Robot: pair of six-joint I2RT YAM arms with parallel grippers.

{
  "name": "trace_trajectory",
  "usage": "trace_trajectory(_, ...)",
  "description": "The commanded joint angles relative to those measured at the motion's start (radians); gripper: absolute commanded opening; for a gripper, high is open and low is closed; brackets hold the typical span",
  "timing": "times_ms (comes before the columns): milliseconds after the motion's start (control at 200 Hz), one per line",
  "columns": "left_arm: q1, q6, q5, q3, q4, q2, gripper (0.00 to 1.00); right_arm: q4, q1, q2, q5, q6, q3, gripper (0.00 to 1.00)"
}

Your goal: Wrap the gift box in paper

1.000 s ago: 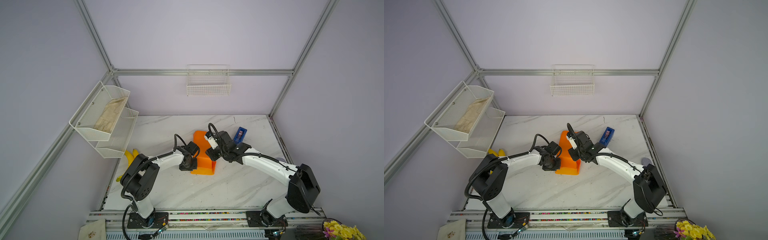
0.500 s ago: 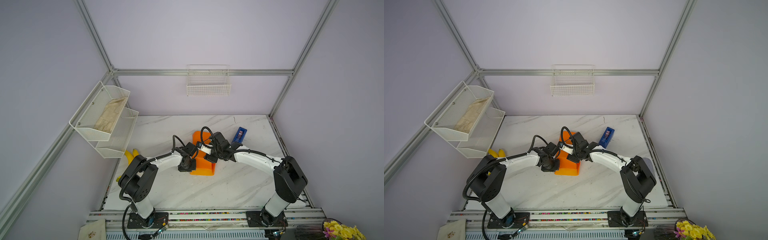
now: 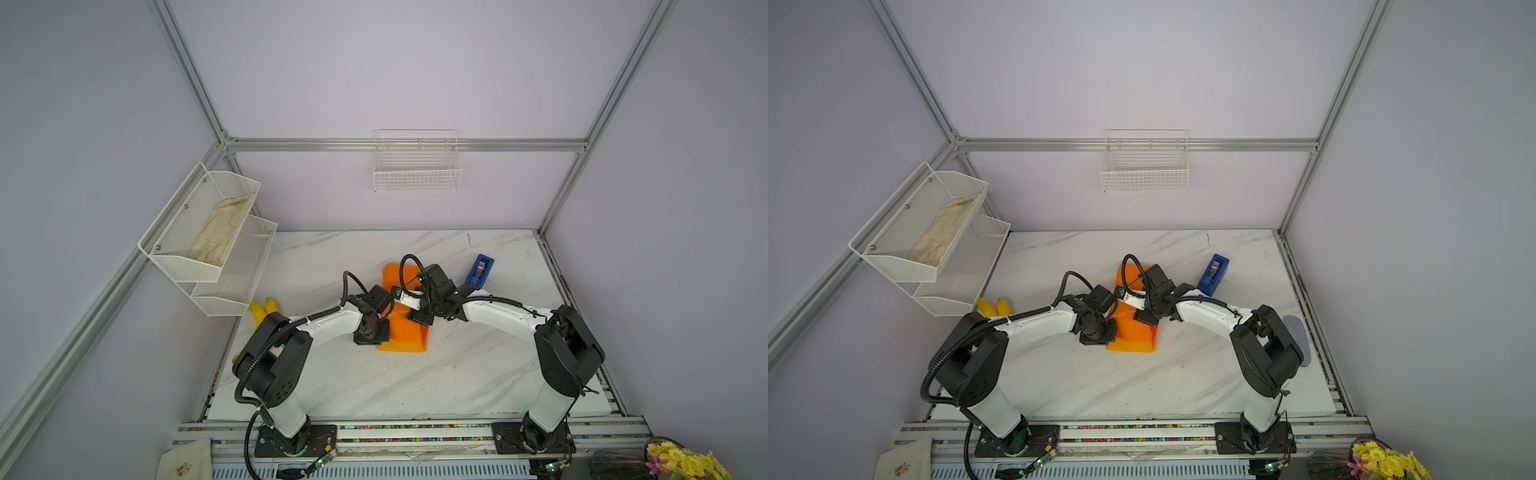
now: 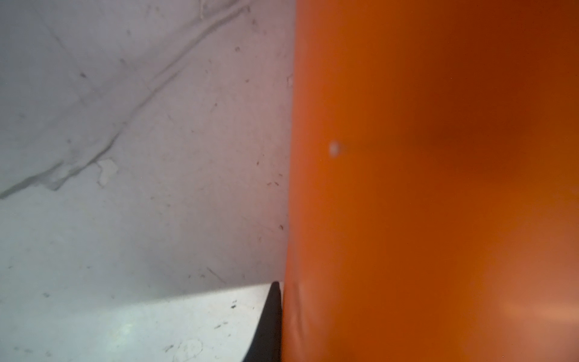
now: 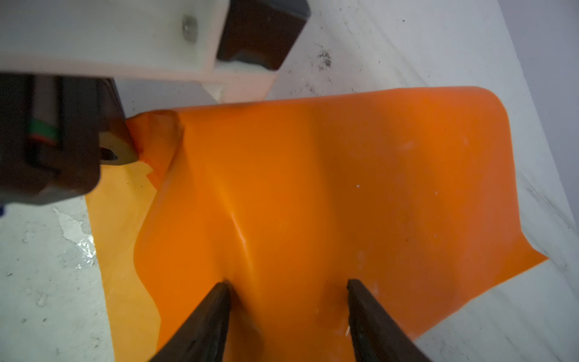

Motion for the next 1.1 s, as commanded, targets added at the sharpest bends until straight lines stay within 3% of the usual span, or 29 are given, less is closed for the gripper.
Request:
trace_trajectory(0,0.022,0.016,0.018,-0.028,0.064,-0.051,0.06,-0.048,0.029,-0.032,-0.123,-0.125,-0.023,0.66)
trace_trajectory(540,0.050,0.018,0.070,-0.056,0.097,-0.067,0.08,0.027,0.030,-0.044,-0.057,-0.133,-0.068,0.74)
trace_trajectory(630,0.056,0.022,0.052,-0.056,0.075,-0.079,0.16,0.048,0.024,-0.080,-0.071,-0.070,-0.055,0.74)
trace_trajectory(775,0.071,0.023,0.044,-0.051,0.058,-0.116,0.34,0.030,-0.033,-0.091,-0.203,0.094,0.017,0.74)
trace_trajectory(920,0.090,0.032,0.066,-0.017,0.049,-0.130,0.41,0.007,-0.059,-0.064,-0.273,0.199,0.078,0.71)
trace_trajectory(1030,0.115,0.033,0.099,-0.004,0.052,-0.128,0.42,-0.028,-0.045,-0.046,-0.286,0.130,0.086,0.70)
trace_trajectory(1095,0.134,0.028,0.113,-0.012,0.052,-0.139,0.42,0.022,-0.007,-0.055,-0.199,0.094,0.033,0.73)
